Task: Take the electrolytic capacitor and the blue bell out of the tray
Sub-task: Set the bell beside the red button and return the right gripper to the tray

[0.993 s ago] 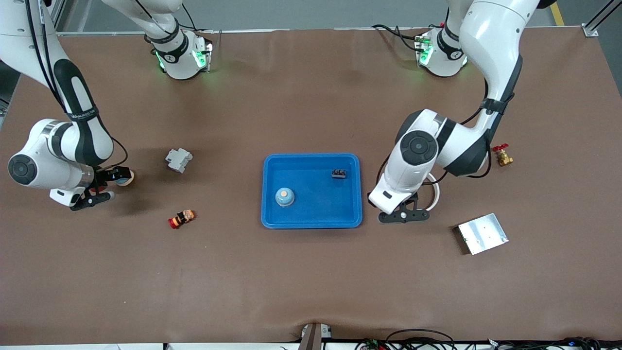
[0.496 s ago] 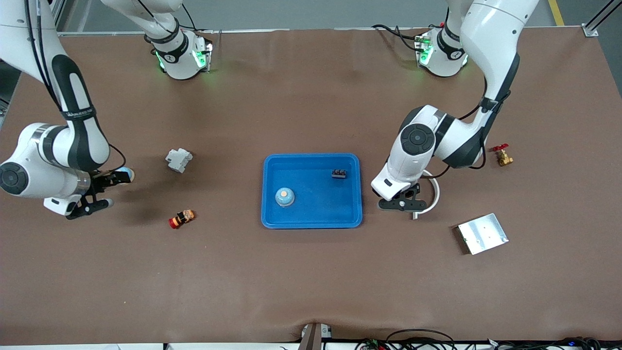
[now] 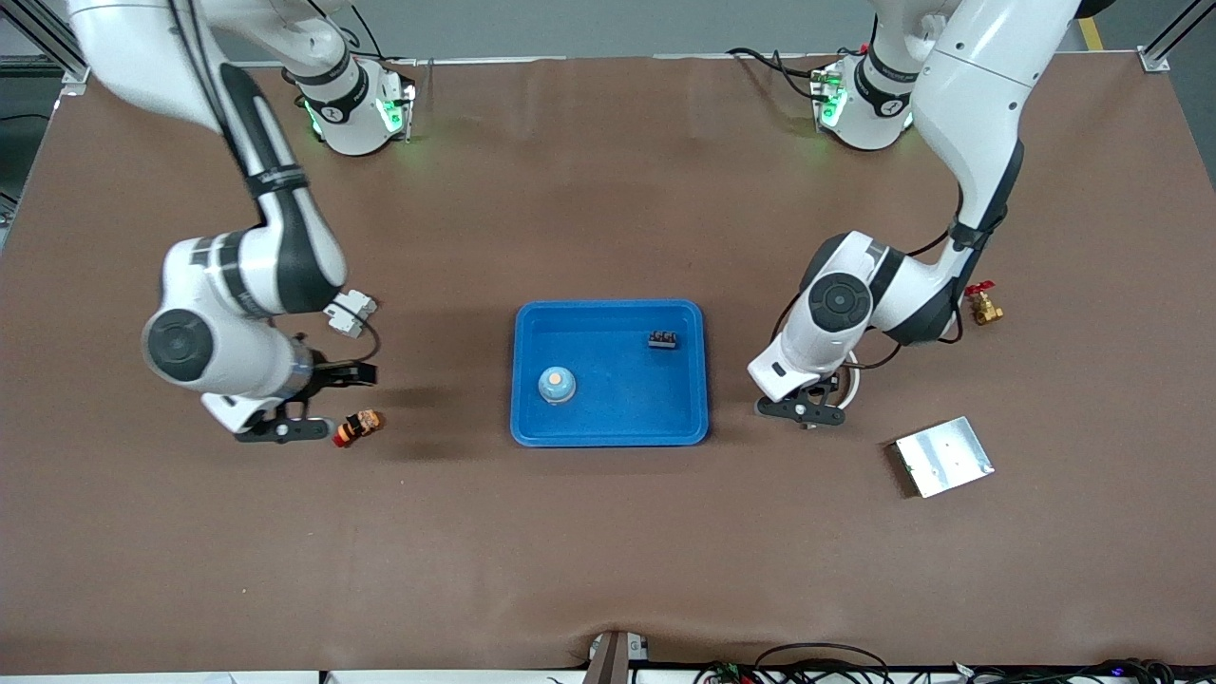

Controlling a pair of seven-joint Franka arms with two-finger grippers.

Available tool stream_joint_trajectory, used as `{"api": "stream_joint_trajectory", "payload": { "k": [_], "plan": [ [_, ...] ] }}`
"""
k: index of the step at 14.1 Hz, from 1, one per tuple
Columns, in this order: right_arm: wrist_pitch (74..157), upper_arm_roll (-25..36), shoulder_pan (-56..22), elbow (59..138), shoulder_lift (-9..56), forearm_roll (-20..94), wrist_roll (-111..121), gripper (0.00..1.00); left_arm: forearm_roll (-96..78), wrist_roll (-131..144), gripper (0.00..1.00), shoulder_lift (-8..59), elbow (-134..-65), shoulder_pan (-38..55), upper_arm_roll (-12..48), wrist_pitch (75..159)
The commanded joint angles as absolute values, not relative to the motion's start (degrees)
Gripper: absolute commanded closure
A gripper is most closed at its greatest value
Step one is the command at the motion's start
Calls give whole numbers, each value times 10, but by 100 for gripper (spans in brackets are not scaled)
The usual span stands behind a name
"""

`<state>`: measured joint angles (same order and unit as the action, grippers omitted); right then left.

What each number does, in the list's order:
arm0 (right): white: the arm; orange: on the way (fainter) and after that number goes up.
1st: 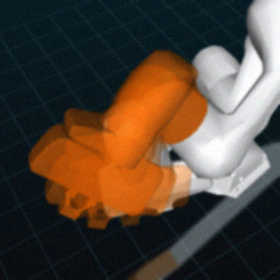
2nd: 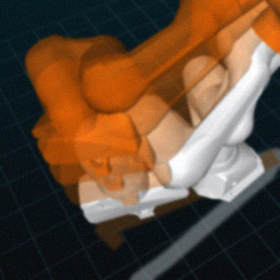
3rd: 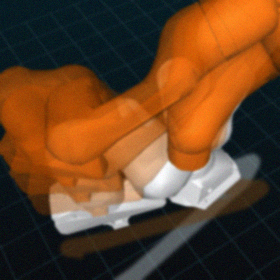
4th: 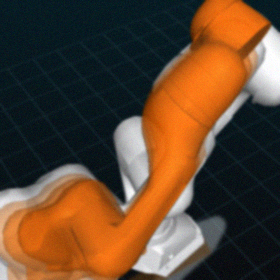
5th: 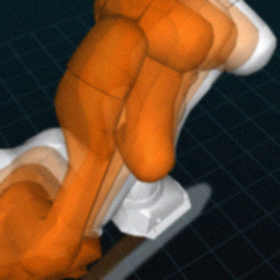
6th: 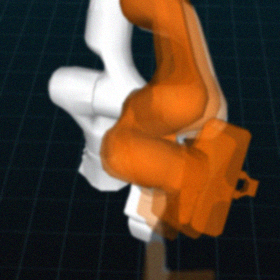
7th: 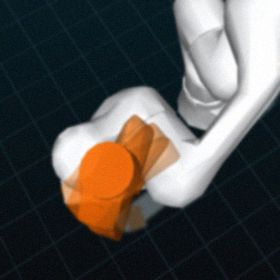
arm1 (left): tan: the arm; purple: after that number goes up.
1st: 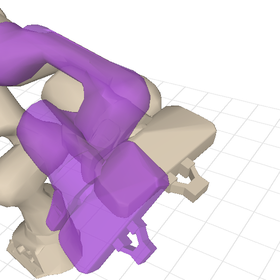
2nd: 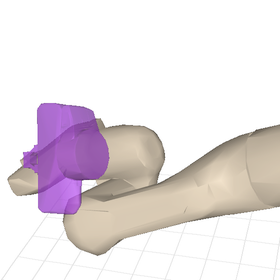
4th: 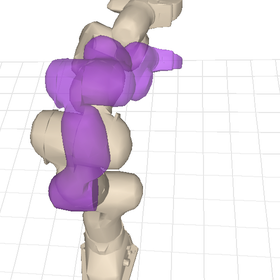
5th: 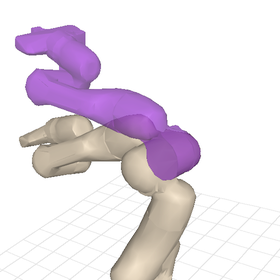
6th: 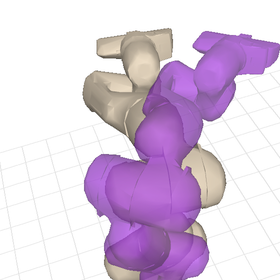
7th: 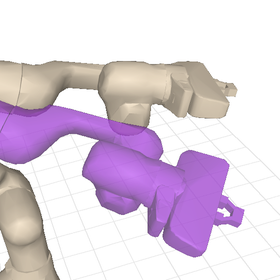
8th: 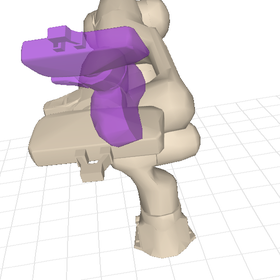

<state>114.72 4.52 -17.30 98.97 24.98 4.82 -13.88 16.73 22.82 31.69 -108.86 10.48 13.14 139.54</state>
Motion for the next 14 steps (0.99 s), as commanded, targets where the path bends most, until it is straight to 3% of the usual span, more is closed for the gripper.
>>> {"api": "stream_joint_trajectory", "payload": {
  "k": [1,6,14],
  "plan": [
    [1139,50,-227,913,305,89,-288,0,179,218,100,304,-1118,95,137,1423],
    [1145,14,-294,789,402,59,-594,0,184,186,100,290,-1173,79,136,1484],
    [1245,-40,-312,787,466,52,-703,0,192,156,100,256,-1234,49,136,1516]
  ]
}}
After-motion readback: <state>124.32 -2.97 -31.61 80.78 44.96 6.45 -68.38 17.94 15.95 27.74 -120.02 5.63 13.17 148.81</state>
